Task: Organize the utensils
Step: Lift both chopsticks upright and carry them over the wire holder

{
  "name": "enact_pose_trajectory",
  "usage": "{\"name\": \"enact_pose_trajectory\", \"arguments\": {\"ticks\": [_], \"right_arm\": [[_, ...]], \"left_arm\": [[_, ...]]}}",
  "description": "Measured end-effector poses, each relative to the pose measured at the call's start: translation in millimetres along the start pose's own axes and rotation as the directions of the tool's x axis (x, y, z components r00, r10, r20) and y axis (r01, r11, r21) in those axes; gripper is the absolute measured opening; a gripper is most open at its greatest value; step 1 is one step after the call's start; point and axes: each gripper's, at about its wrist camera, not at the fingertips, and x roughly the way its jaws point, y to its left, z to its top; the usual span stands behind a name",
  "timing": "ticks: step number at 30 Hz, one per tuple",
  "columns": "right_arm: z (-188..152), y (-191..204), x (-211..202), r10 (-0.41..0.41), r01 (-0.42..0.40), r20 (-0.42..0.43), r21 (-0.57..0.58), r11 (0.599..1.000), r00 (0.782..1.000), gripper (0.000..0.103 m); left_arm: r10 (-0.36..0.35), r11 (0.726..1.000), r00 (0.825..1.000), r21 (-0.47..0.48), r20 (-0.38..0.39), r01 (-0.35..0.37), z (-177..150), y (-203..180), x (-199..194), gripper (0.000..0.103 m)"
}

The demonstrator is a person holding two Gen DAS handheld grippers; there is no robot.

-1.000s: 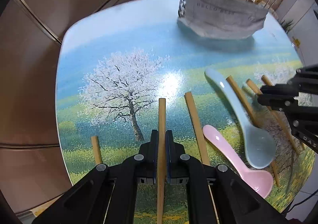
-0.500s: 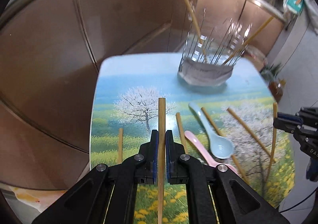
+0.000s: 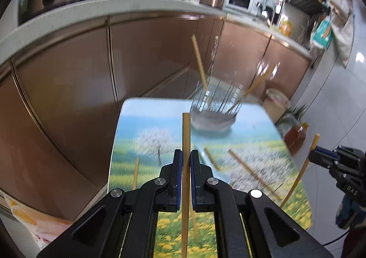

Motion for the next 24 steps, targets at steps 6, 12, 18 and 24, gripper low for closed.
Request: {"name": "enact_pose_trajectory", "arguments": {"ticks": [6,12,18,24], "right_arm": [[45.2,-3.8,-16.2,-0.011,0.010,0.100,0.010,1.000,0.995,0.007],[107.4,-19.5,-15.3,-0.020,0.018,0.214,0.010,1.000,0.977,0.007],[161.4,-52.1,-3.4,-0.040,0.028,0.328,0.043,0.999,0.944,0.007],[183.4,-86.9,33.1,-0.085,0.059,0.380,0.078,0.995,0.921,0.007]], "left_arm": [[-0.061,0.997,0.993,-0.050,0.101,0.067,41.6,-8.3,-9.2,0.006],[-0.119,0.985,0.964,-0.095,0.239,0.145,106.0,-14.1,-5.5,0.006],[-0.155,0.971,0.921,-0.118,0.357,0.209,167.1,-22.6,27.5,0.006],[-0.117,0.970,0.890,-0.143,0.441,0.199,194.5,-33.9,85.4,0.006]]}}
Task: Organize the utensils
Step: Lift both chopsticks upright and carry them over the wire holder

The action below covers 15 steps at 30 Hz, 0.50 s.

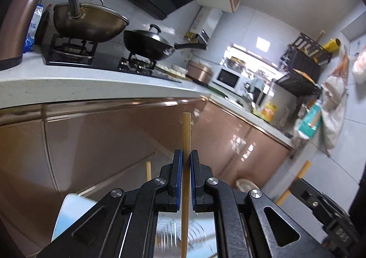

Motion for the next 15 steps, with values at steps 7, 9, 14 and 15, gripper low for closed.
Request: {"name": "enact_pose_trajectory", "arguments": {"ticks": [7,9,14,15], "right_arm": [[-28.2,-25.1,56.3,-0.032,0.032,-0.010,-0.002,0.999,0.999,0.007],[-40.8,-28.9,67.8,-0.048,0.048,-0.008,-0.008,0.999,0.999,0.007],[-71.0,-35.4,90.2,-0.056,0.056,-0.003,0.016,0.998,0.998,0.007],[-75.1,-35.5,92.4,-0.059,0.059,-0.003,0.016,0.998,0.998,0.007]], "left_arm": [[0.101,0.995,0.986,0.012,0.130,-0.103,-30.1,5.6,47.0,0.006],[0.125,0.991,0.980,0.025,0.155,-0.131,-40.8,6.5,54.2,0.006],[0.164,0.983,0.971,0.051,0.173,-0.176,-63.9,9.4,73.9,0.006],[0.179,0.980,0.968,0.057,0.178,-0.192,-69.3,9.9,76.8,0.006]]}}
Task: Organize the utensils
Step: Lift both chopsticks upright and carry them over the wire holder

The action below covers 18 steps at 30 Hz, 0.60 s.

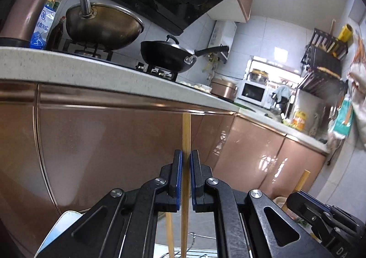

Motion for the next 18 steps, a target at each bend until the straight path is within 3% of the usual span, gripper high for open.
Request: {"name": "enact_pose_trajectory", "arguments": {"ticks": [8,18], "right_arm": [[-28.7,7.1,9.0,-0.033,0.032,-0.021,-0.045,0.999,0.999,0.007],[-32.6,2.4,0.1,-0.042,0.040,-0.041,-0.044,0.998,0.998,0.008]], "left_arm": [[0.035,0.999,0.999,-0.004,-0.041,-0.035,-29.8,7.0,10.9,0.006],[0.074,0.997,0.995,0.022,-0.069,-0.072,-34.8,12.1,9.3,0.006]]}}
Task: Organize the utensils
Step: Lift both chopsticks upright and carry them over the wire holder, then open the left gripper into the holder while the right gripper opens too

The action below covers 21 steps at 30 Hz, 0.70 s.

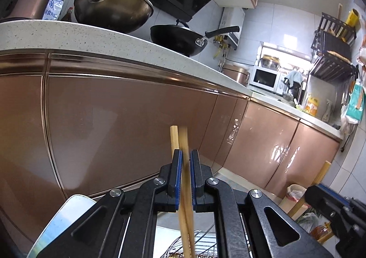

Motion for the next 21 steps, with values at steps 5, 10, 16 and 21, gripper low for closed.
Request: {"name": "enact_pose_trajectory", "arguments": {"ticks": [5,10,16,21], "right_arm": [[-0.1,-4.4,-8.4,-0.005,0.005,-0.005,0.012,1.000,1.000,0.008],[4.1,-6.8,-19.9,-0.019,0.019,-0.003,0.025,1.000,1.000,0.015],[18.8,-5.3,-57.3,-0.039,0.038,0.026,0.024,0.999,0.999,0.022],[35.4,0.7,-106.1,-0.055,0.055,0.056,0.001,0.999,0.997,0.022]], "left_arm": [[0.009,1.000,1.000,0.004,-0.013,-0.009,-2.0,3.1,-7.1,0.016],[0.007,1.000,1.000,0.012,0.000,-0.007,2.5,2.8,-23.8,0.037],[0.002,0.999,1.000,0.038,0.026,-0.003,26.9,5.6,-62.9,0.048],[0.022,0.999,0.998,0.048,0.060,-0.025,58.1,19.3,-114.2,0.055]]}}
